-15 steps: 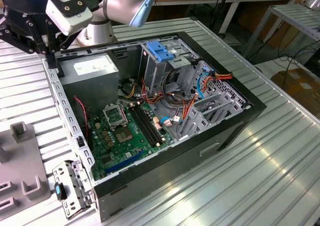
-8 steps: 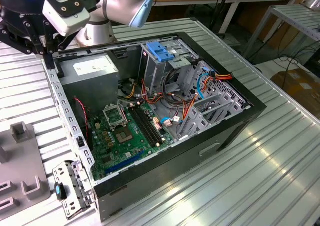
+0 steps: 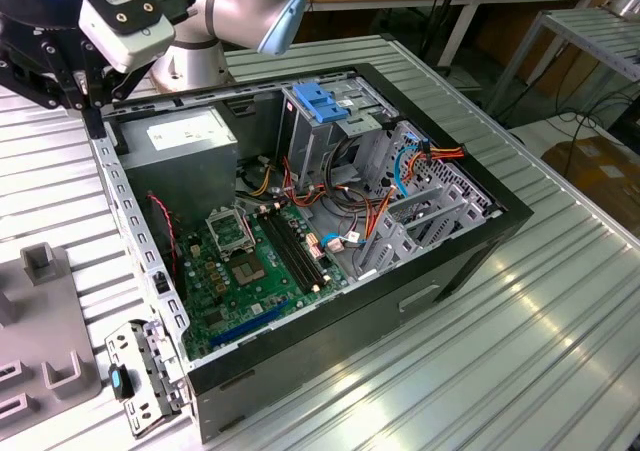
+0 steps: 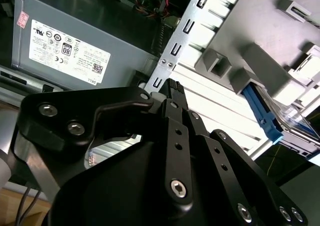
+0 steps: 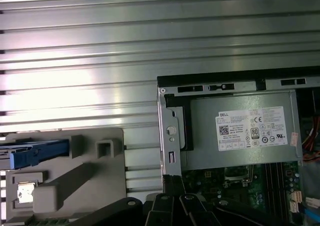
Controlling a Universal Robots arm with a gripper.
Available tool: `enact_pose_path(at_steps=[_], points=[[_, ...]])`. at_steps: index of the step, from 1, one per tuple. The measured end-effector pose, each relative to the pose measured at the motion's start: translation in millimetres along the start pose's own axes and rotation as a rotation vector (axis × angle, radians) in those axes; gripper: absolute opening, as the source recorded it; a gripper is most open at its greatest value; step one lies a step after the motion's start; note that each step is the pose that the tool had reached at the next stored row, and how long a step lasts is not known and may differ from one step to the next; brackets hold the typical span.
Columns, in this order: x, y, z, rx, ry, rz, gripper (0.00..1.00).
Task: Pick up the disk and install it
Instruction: 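Reach for the disk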
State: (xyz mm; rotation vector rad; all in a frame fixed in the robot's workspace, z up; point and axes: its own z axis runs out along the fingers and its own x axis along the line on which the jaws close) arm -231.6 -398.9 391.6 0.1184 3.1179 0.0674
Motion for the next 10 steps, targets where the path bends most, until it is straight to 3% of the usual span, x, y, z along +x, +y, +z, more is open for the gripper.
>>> enact_pose_path(at_steps=[10], points=[[4.8,-0.4,0.0,0.0,0.0001,0.0,0.11]])
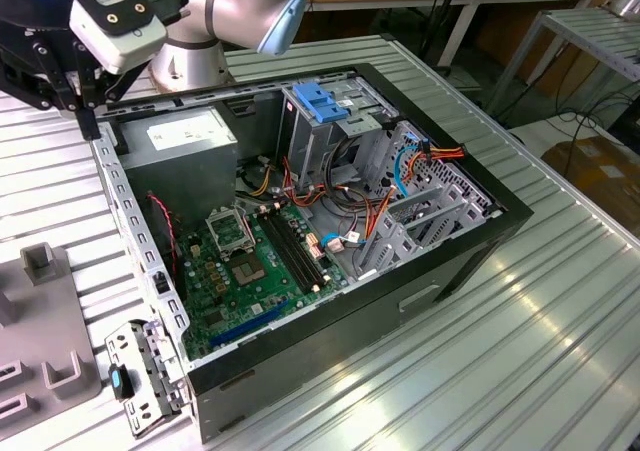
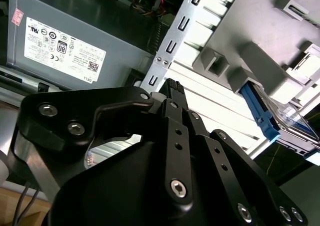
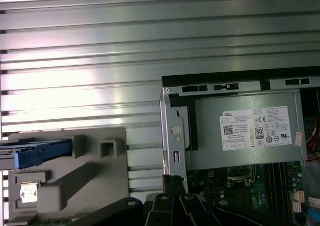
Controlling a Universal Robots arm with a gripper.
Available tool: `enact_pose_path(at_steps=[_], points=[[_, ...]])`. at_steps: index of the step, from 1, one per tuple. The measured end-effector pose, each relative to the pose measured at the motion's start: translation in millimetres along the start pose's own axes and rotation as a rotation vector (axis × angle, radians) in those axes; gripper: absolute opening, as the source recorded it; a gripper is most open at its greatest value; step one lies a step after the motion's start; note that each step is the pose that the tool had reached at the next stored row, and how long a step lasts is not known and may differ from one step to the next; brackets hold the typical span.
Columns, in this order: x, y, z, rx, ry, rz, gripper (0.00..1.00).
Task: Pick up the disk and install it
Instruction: 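Reach for the disk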
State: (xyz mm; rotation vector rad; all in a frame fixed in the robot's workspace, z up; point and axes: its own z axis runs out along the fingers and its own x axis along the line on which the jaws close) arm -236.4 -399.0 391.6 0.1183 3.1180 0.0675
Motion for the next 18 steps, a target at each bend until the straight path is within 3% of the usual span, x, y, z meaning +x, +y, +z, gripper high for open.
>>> enact_pose_path(at_steps=[10,18], points=[[10.0,-0.7,0.1,0.0001,0.0012,0.0,0.11],[13.1,-1.0,0.1,0.0002,0.0025,0.0,0.11]])
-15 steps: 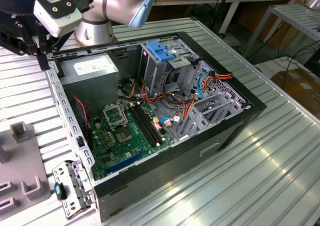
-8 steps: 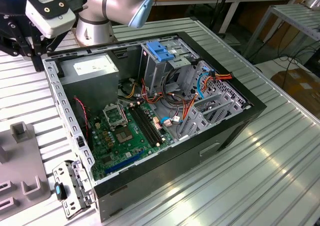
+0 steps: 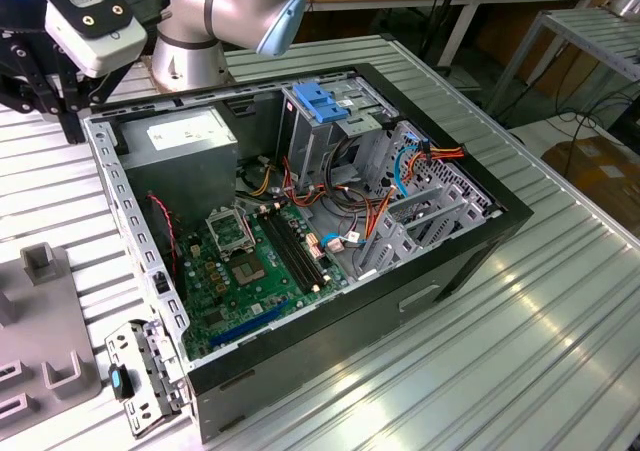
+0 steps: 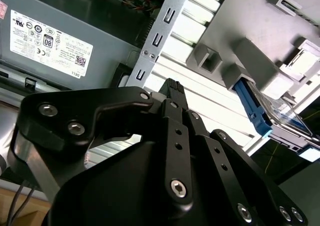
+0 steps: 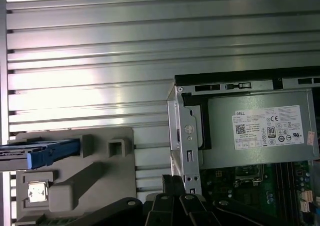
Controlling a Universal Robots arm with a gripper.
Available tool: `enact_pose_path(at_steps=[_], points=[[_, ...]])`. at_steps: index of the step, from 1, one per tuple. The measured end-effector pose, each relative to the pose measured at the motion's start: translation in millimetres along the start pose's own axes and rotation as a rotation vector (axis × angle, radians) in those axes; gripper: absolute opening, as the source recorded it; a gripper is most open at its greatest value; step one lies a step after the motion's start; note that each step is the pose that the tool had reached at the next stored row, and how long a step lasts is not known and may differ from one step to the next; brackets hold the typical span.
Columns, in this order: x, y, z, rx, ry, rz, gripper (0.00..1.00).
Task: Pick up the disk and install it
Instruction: 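Reach for the disk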
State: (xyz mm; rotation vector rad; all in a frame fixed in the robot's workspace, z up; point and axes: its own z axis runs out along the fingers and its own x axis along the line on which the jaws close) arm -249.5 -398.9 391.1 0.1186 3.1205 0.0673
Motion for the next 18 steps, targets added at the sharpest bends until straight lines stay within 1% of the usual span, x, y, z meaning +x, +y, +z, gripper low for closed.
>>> enact_pose_path(at_steps=[8,18], points=[[4.8,-0.4,0.0,0.0001,0.001,0.0,0.11],[9.1,-0.7,-0.1,0.0002,0.0024,0.0,0.11]])
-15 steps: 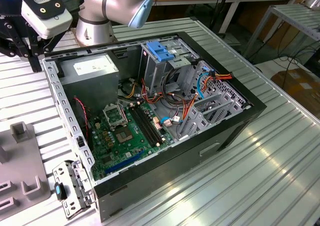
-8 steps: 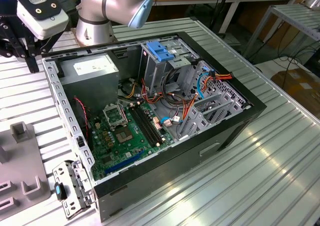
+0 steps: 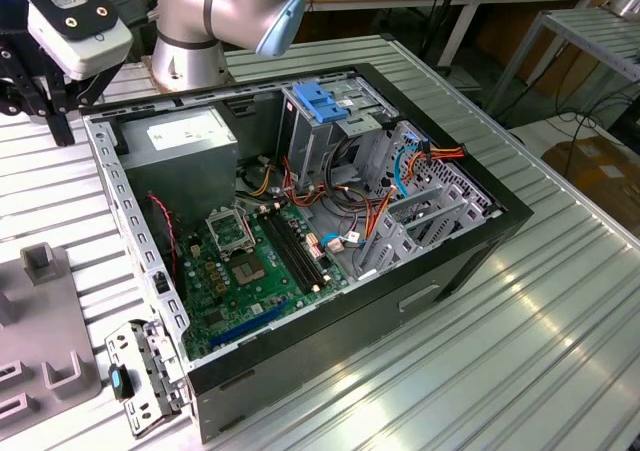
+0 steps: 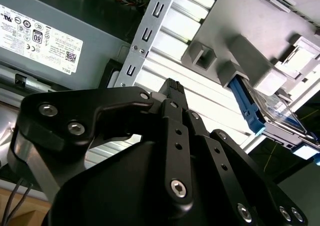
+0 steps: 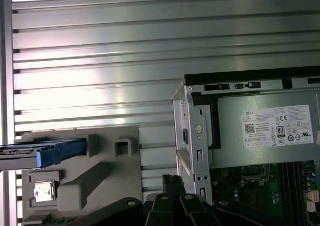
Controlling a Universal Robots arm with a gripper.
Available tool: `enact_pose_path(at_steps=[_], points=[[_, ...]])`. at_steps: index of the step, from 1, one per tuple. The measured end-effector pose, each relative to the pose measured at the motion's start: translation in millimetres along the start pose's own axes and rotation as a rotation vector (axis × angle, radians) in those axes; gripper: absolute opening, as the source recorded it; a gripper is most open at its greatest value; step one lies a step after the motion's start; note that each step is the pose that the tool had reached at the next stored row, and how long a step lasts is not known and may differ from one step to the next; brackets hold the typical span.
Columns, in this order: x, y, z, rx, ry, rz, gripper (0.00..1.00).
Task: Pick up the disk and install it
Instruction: 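Reach for the disk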
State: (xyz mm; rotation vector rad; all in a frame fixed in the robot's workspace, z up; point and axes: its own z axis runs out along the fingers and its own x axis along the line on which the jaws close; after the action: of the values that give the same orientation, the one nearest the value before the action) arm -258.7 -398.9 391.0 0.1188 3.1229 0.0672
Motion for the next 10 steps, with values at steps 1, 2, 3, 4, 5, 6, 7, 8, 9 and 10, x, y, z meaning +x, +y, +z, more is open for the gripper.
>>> enact_pose_path(at_steps=[1,2,3,4,5,6,7,8,9,10], points=[[0.6,-0.1,0.0,-0.0001,0.0001,0.0,0.11],[0.9,-0.1,0.0,-0.0001,0.0002,0.0,0.11],[1.2,-0.1,0.0,0.0,0.0004,0.0,0.11],[1.5,-0.1,0.0,0.0,0.0006,0.0,0.11],[1.8,-0.2,0.0,0.0,0.0007,0.0,0.11],[2.1,-0.2,0.0,0.0,0.0008,0.0,0.11],[2.5,-0.2,0.1,0.0,0.0009,0.0,0.11],[2.9,-0.2,0.1,0.0,0.0011,0.0,0.11],[3.3,-0.3,0.1,0.0,0.0012,0.0,0.11],[3.8,-0.3,0.0,0.0001,0.0015,0.0,0.11]])
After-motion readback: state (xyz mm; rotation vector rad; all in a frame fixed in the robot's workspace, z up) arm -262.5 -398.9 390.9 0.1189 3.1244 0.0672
